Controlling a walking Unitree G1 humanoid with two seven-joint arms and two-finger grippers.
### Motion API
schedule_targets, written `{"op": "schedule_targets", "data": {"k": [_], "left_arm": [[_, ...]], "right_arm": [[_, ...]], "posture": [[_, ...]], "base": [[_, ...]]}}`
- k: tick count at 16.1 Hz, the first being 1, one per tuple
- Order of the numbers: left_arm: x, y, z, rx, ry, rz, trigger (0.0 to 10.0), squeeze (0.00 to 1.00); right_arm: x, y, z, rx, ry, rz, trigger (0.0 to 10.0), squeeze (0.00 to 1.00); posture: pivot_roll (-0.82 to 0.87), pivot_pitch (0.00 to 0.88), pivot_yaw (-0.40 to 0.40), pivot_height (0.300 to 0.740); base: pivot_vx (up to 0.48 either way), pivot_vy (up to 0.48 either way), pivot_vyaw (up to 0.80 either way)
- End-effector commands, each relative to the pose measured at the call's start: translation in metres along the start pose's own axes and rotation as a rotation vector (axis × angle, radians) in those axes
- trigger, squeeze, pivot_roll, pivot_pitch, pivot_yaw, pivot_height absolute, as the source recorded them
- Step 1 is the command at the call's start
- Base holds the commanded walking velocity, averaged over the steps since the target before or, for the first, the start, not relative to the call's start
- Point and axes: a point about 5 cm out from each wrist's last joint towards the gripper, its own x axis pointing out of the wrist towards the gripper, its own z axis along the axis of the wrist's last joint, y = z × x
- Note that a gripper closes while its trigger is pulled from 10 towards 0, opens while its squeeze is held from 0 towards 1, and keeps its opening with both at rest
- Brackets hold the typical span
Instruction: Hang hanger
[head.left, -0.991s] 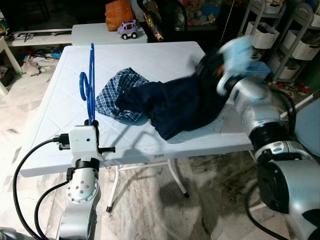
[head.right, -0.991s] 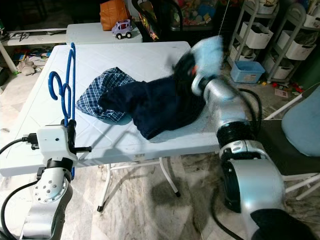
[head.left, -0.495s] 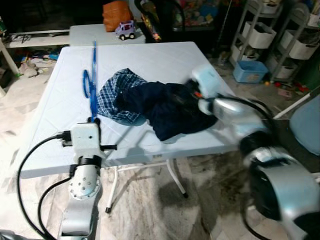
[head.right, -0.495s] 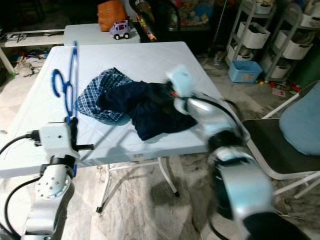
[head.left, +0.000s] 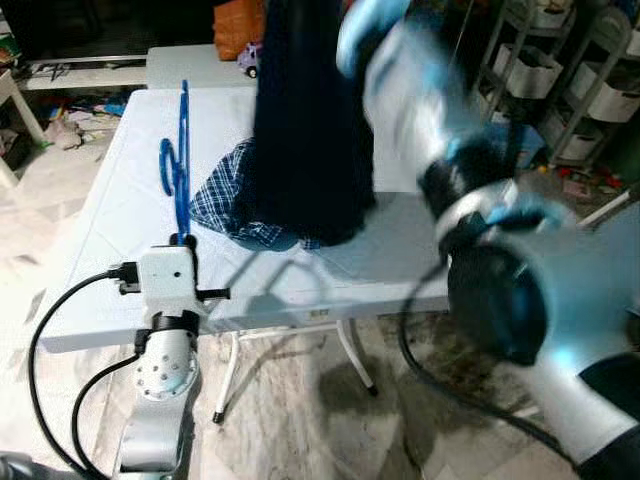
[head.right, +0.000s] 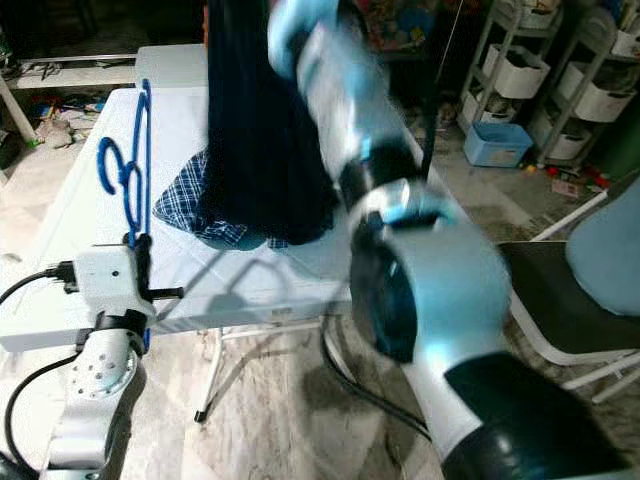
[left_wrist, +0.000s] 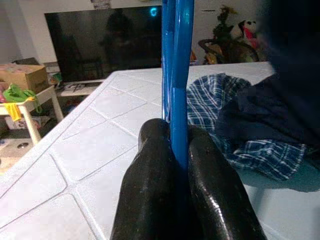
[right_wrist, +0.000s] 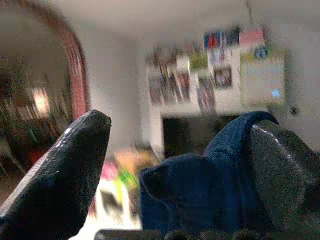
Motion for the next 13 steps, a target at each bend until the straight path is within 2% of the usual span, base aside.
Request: {"op": "schedule_targets", "data": {"k": [1,2,3,4,5,6,7,9,10,13], "left_arm": [[-0.001,0.002,0.005,0.005,-0.023,0.009,10.0,0.0],[-0.002,0.001,0.005,0.003,-0.022,0.01,10.0,0.0],[-0.003,0.0,0.005,0.002,-0.022,0.01,10.0,0.0],[-0.003,-0.001,0.005,0.001,-0.021,0.008,10.0,0.0],[-0.004,-0.002,0.004,-0.001,-0.019,0.005,10.0,0.0],[-0.004,-0.002,0.004,-0.001,-0.017,0.002,10.0,0.0],[-0.004,-0.001,0.003,-0.001,-0.014,-0.003,10.0,0.0],[-0.003,-0.002,0.002,-0.002,-0.011,-0.009,10.0,0.0],[-0.001,-0.005,0.003,-0.005,-0.012,-0.02,10.0,0.0],[0.0,-0.007,0.003,-0.01,-0.013,-0.029,10.0,0.0]], "right_arm": [[-0.003,0.0,-0.009,0.019,0.029,0.021,10.0,1.0],[-0.014,-0.003,-0.033,-0.046,0.136,0.039,10.0,1.0],[-0.031,-0.009,-0.065,-0.141,0.294,0.046,10.0,1.0],[-0.056,-0.016,-0.099,-0.232,0.502,0.085,10.0,0.93],[-0.079,-0.02,-0.124,-0.292,0.655,0.148,10.0,0.73],[-0.098,-0.025,-0.138,-0.325,0.75,0.219,10.0,0.24],[-0.122,-0.029,-0.149,-0.337,0.852,0.361,10.0,0.0],[-0.138,-0.038,-0.15,-0.369,0.923,0.438,10.0,0.0],[-0.144,-0.049,-0.143,-0.405,0.944,0.417,10.0,0.0],[-0.145,-0.064,-0.127,-0.447,0.905,0.371,10.0,0.0]], "posture": [[0.06,0.029,-0.08,0.74],[0.06,0.029,-0.08,0.74],[0.06,0.033,-0.081,0.74],[0.06,0.039,-0.076,0.74],[0.06,0.039,-0.076,0.74],[0.06,0.044,-0.069,0.74],[0.05,0.046,-0.066,0.74],[0.04,0.046,-0.059,0.74],[0.03,0.045,-0.056,0.74],[0.02,0.043,-0.051,0.74]], "base": [[0.0,0.0,0.0],[0.0,0.0,0.0],[0.0,0.0,0.0],[0.0,0.0,0.0],[0.0,0.0,0.0],[0.0,0.0,0.0],[0.0,0.0,0.0],[0.0,0.0,0.0],[0.0,0.0,0.0],[0.0,0.0,0.0]]}}
